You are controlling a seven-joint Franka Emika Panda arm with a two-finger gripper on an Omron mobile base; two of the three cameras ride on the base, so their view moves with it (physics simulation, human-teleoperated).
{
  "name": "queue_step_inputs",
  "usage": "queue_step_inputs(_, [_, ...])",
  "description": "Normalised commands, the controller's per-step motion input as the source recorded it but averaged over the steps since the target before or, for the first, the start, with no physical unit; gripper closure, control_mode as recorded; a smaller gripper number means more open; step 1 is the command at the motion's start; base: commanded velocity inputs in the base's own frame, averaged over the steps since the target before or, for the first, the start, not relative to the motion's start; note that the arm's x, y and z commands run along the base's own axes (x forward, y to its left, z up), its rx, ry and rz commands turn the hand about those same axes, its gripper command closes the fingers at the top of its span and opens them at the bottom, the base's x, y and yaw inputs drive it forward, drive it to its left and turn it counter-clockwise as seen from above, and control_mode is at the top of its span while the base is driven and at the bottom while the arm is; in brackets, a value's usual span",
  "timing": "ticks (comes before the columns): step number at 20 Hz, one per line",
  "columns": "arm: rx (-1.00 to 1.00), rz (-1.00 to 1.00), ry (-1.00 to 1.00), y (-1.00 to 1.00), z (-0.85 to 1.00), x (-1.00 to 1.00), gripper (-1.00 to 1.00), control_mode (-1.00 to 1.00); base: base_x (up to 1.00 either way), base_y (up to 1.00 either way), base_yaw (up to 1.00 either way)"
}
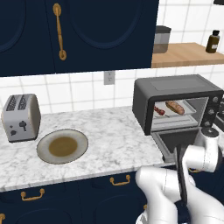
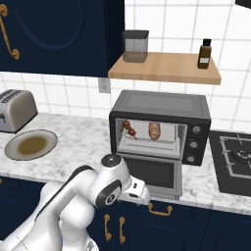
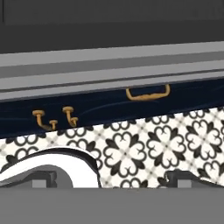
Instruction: Pick up the kebab skewer and baguette bread, and place them inside the toaster oven. Close the toaster oven door and start by setting the timer.
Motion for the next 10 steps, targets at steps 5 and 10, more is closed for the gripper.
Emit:
queue_step_inputs(5, [0.10, 0.09, 0.00, 0.00, -0.24, 0.36, -1.00, -1.00, 0.00, 0.00, 0.00])
queue_step_inputs(10, [0.09, 0.03, 0.00, 0.00, -0.34, 0.19, -1.00, -1.00, 0.00, 0.00, 0.00])
